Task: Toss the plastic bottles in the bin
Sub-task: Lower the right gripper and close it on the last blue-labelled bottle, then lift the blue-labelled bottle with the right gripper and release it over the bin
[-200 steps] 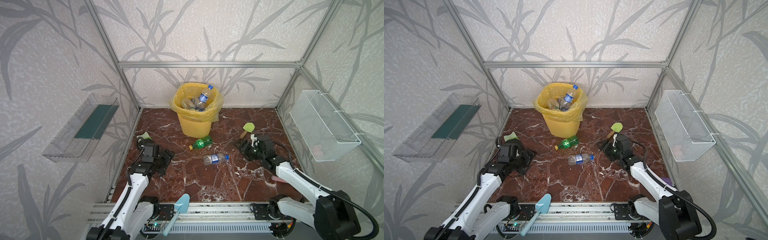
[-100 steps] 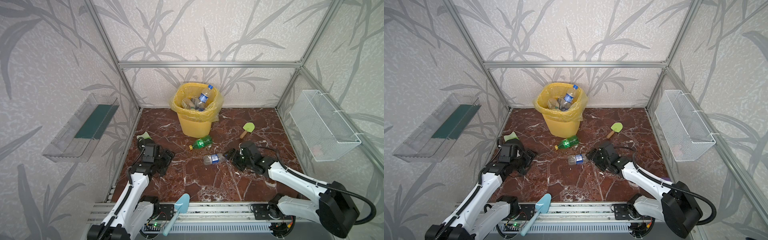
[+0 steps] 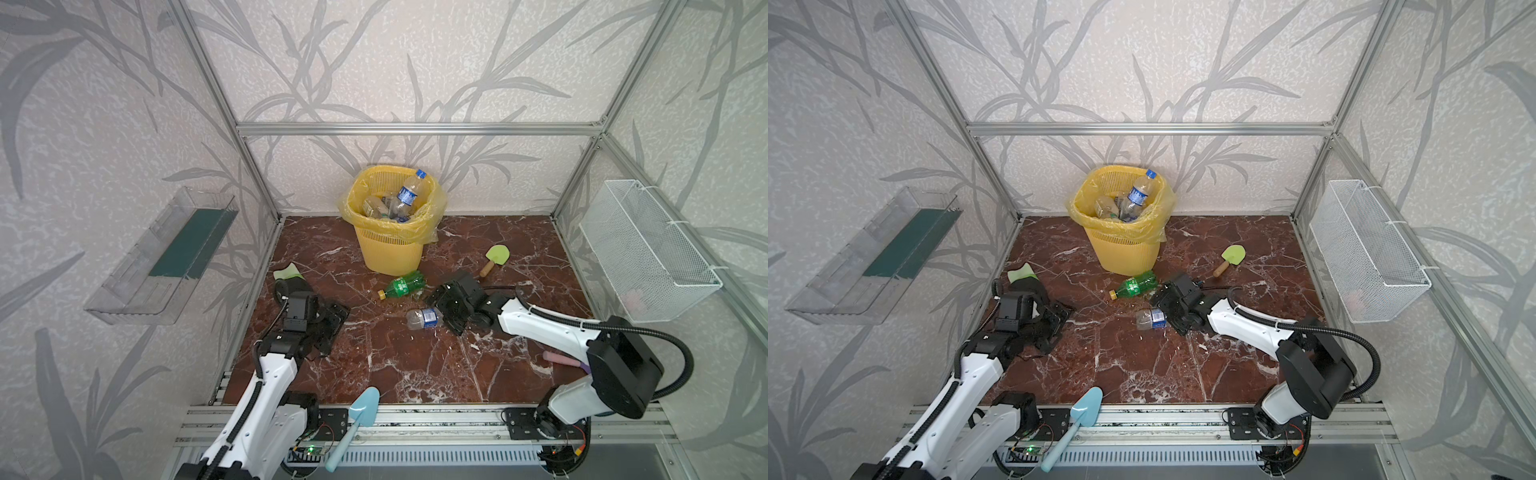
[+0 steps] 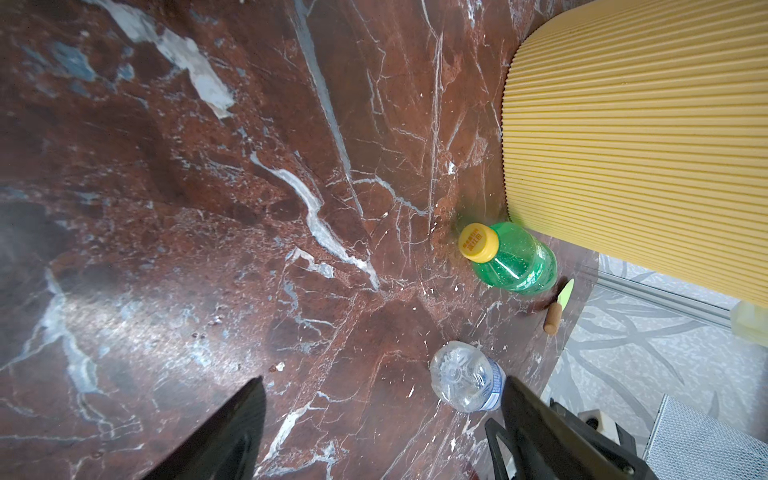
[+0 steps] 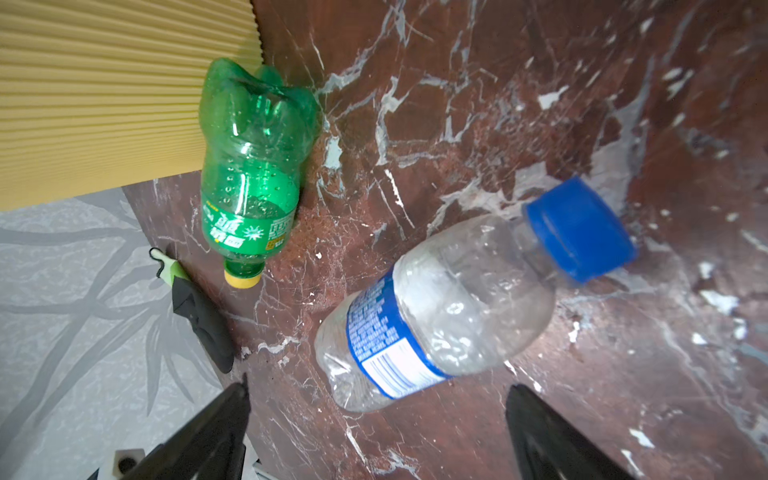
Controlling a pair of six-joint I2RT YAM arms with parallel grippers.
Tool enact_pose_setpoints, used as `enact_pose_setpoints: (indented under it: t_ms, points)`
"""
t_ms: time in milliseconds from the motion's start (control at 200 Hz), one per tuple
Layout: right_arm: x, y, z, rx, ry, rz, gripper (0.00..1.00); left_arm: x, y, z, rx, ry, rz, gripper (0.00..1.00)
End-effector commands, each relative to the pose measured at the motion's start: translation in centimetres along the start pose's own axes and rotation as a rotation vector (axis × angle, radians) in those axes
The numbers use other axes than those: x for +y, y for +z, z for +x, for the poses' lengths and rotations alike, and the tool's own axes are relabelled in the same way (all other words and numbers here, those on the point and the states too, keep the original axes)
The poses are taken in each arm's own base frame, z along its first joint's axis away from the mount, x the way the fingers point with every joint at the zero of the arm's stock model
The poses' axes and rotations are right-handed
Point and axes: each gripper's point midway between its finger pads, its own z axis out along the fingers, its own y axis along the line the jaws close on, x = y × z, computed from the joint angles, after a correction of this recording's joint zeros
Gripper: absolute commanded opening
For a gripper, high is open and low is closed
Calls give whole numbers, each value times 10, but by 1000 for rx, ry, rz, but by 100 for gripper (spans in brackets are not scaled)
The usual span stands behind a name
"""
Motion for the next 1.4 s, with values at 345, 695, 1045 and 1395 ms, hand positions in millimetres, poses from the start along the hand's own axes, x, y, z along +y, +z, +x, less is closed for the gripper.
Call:
enact_pose_setpoints:
  t_ms: [345, 695, 1045, 1395]
  points:
    - [-28, 40, 4, 35, 4, 114, 73, 9, -1, 0, -12, -13, -21, 88]
    - [-75, 18, -2, 8, -32, 109, 52, 9, 1, -4, -20, -11, -38, 88]
    - [-138, -19, -25, -19, -81, 281, 70, 5, 8, -7, -6, -8, -56, 88]
    - [-146, -36, -37, -16, -210, 328, 59, 5, 9, -6, 6, -6, -61, 88]
